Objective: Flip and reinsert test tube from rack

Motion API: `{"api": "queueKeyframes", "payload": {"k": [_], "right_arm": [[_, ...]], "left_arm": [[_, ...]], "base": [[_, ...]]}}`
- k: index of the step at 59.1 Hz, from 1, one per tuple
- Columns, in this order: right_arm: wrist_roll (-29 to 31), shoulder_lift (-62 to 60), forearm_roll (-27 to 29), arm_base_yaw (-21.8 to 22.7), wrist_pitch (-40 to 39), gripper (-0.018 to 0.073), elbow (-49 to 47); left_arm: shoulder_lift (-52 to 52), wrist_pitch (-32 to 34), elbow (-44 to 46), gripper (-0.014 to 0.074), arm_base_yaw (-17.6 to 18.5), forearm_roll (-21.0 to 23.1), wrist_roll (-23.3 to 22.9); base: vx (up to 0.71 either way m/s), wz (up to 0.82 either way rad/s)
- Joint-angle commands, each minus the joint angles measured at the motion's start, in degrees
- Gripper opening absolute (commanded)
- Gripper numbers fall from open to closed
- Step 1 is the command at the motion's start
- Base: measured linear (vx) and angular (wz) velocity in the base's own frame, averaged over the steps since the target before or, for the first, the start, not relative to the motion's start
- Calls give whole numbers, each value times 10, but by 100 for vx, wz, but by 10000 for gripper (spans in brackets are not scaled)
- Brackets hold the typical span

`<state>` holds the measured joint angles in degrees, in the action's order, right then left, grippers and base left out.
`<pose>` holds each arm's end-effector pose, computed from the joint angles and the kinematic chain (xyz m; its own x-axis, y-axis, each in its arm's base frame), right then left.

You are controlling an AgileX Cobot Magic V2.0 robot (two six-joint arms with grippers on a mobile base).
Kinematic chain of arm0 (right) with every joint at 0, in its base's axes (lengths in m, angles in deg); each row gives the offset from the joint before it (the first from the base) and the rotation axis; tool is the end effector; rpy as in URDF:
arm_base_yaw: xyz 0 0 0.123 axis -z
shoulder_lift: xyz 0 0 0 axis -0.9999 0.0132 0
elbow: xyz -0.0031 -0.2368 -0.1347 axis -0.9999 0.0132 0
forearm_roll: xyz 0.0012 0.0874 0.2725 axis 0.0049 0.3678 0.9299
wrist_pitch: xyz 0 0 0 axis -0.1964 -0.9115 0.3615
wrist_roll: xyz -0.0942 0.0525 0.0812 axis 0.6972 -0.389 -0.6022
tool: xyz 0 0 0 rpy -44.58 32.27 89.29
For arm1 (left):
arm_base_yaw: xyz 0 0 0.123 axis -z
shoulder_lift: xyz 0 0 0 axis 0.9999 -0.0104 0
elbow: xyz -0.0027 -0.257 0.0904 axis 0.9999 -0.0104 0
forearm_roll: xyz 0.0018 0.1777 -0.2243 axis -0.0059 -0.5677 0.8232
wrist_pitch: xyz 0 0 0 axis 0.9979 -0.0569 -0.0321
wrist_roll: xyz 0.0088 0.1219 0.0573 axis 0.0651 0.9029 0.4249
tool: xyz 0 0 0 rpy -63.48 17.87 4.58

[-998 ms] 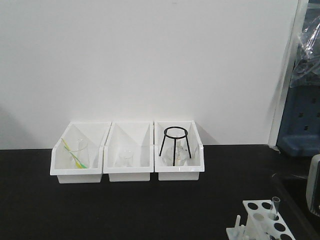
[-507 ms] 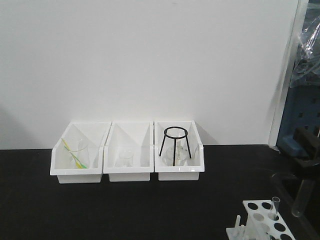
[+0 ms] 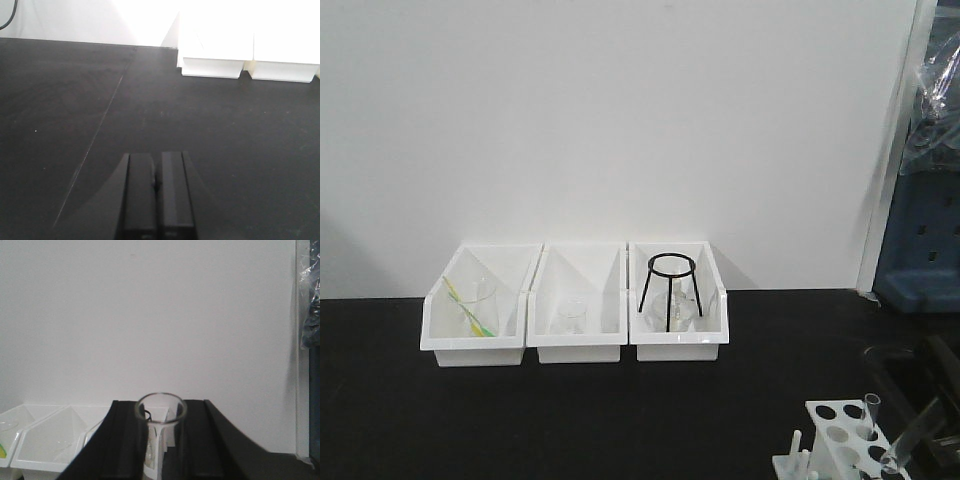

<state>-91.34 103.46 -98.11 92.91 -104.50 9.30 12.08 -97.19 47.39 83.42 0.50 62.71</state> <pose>0.2698 0.0198 0.2281 0.2026 0.0954 -0.9746 -0.2300 0.9720 0.0473 0.1440 0.0170 0.1675 -0.1996 -0.1414 -0.9696 -0.1424 0.9832 -0.1140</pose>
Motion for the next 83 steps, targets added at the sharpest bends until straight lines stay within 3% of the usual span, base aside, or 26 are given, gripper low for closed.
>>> {"api": "queueKeyframes", "payload": {"k": [1,8,20,36,47,56,70,83], "right_arm": [[6,29,15,4,-99,-9,-13],[6,73,12,4,-152,-9,-13],[16,116,5,4,-179,-9,-13],[30,157,-5,4,-164,-9,-19],[29,168,-73,3,-90,-9,-70],[-5,168,-79,3,15,-9,-106],[1,168,-82,3,22,-9,-107],[8,186,-135,3,22,-9,-106]], "left_arm": [[2,50,-1,-6,5,2,0],[2,50,-1,-6,5,2,0],[2,50,-1,-6,5,2,0],[2,50,-1,-6,5,2,0],[2,50,-1,-6,5,2,0],[2,50,-1,-6,5,2,0],[2,50,-1,-6,5,2,0],[2,50,-1,-6,5,2,0]], "base": [[0,0],[0,0],[0,0],[0,0],[0,0],[0,0],[0,0],[0,0]]}}
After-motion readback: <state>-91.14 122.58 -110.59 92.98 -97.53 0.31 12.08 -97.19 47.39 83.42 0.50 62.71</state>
